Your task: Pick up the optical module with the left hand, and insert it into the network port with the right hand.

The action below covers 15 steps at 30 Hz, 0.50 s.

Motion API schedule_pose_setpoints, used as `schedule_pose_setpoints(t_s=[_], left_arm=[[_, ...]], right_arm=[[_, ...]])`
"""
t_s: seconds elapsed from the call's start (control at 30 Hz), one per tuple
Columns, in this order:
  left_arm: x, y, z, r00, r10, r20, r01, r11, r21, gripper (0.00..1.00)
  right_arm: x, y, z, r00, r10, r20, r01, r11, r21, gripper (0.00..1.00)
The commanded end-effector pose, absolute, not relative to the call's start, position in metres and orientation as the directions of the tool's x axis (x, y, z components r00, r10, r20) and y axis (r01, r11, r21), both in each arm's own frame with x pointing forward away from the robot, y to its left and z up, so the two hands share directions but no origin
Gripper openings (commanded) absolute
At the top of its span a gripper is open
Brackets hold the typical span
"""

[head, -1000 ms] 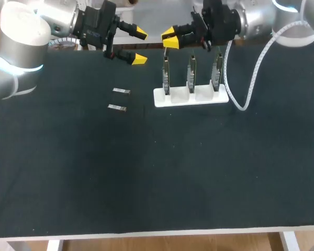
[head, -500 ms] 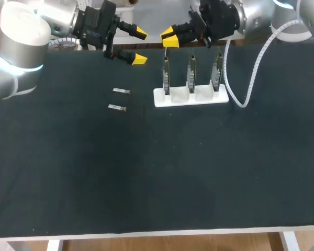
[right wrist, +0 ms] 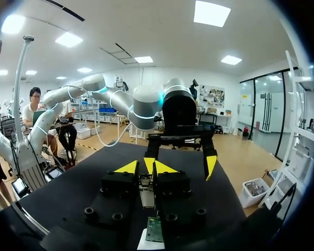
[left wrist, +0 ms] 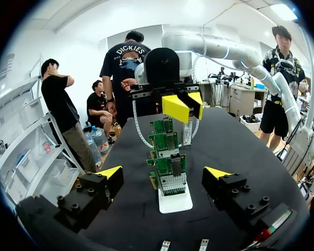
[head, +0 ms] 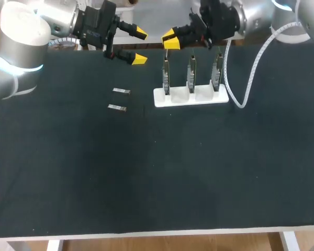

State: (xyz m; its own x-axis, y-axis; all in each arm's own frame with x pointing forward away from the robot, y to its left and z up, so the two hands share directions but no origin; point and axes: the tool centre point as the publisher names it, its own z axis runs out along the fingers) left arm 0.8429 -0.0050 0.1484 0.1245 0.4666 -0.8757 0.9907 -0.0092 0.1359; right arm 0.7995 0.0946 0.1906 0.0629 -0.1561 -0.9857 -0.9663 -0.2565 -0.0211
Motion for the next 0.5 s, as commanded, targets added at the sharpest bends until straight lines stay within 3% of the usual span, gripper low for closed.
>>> schedule_pose_setpoints(t_s=[0.03, 0.5], left_arm=[[0.8442, -0.0053, 0.1484, 0.127, 0.468, -0.875, 0.991, -0.013, 0.137, 1.0], [0.8442, -0.0053, 0.1484, 0.127, 0.468, -0.875, 0.991, -0.013, 0.137, 1.0]], right_arm=[[0.8043, 0.095, 0.188, 0.059, -0.153, -0.986, -0.963, -0.268, -0.016, 0.0], [0.8109, 0.0933, 0.1868, 0.062, -0.165, -0.984, -0.964, -0.267, -0.016, 0.0]])
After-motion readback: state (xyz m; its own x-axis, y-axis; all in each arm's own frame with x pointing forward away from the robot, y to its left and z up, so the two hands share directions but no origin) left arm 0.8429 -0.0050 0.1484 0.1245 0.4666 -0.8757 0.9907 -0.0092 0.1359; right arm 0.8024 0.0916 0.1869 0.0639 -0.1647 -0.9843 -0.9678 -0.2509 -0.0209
